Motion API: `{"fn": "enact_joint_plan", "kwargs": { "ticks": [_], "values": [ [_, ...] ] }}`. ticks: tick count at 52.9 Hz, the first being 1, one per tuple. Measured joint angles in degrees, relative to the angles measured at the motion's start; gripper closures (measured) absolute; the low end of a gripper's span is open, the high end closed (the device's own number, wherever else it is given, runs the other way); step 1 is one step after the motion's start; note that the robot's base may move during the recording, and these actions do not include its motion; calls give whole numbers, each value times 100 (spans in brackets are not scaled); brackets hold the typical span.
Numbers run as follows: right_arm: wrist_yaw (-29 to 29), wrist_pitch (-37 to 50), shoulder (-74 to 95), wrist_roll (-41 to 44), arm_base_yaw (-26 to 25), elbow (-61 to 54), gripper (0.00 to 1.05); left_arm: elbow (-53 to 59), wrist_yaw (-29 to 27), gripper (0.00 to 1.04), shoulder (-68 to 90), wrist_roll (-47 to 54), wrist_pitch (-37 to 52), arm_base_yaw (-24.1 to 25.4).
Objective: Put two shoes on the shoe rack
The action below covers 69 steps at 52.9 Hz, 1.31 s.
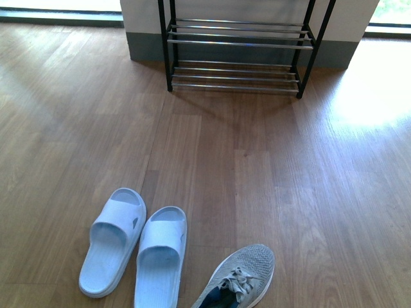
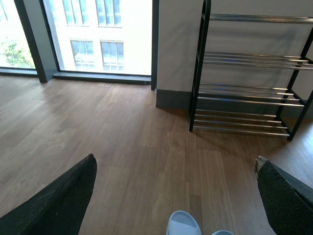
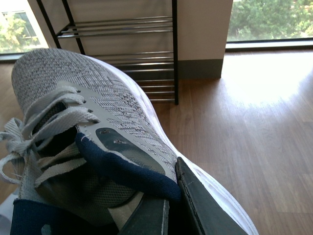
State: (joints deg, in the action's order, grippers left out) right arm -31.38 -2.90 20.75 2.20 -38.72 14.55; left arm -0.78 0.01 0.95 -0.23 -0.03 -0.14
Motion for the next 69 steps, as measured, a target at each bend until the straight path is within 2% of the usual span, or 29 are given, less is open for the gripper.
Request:
{"fn": "enact_joint_plan", "kwargs": {
  "ticks": [7, 40, 41, 44, 46, 48, 50, 53, 57, 60, 66, 69],
  "values": [
    [227, 140, -249, 181, 286, -334, 103, 0, 0, 9, 0, 0, 0, 0],
    [286, 162, -282, 219, 308, -339, 103, 0, 0, 9, 0, 0, 2, 2],
    [286, 162, -282, 219, 308, -339, 103, -9, -94, 9, 22, -46, -26, -17],
    [284, 162, -282, 219, 308, -339, 103, -321, -1235, 9, 439, -590, -879, -372],
    [289, 162, -282, 219, 308, -339, 103, -498, -1705, 9, 785, -1056, -1259, -492],
    [289, 162, -282, 219, 308, -339, 103, -614, -1840, 9, 1084, -1449, -1517, -494],
    [289, 162, -282, 219, 308, -339, 103, -658, -1784, 9, 1292, -1775, -1617, -479],
    [289, 162, -282, 221, 310, -339, 103, -719, -1405, 9, 1692, -2428, -1615, -468],
    [286, 162, -282, 221, 310, -339, 103, -855, -772, 9, 2623, -2983, -1110, -522],
    [286, 162, -282, 221, 310, -339, 103, -994, -752, 9, 3329, -3104, -859, -667],
    [289, 162, -282, 221, 310, -339, 103, -1320, -874, 9, 4570, -2922, -695, -1357],
    [286, 162, -282, 221, 310, -339, 103, -1377, -852, 9, 4883, -2739, -612, -1482]
  ]
}}
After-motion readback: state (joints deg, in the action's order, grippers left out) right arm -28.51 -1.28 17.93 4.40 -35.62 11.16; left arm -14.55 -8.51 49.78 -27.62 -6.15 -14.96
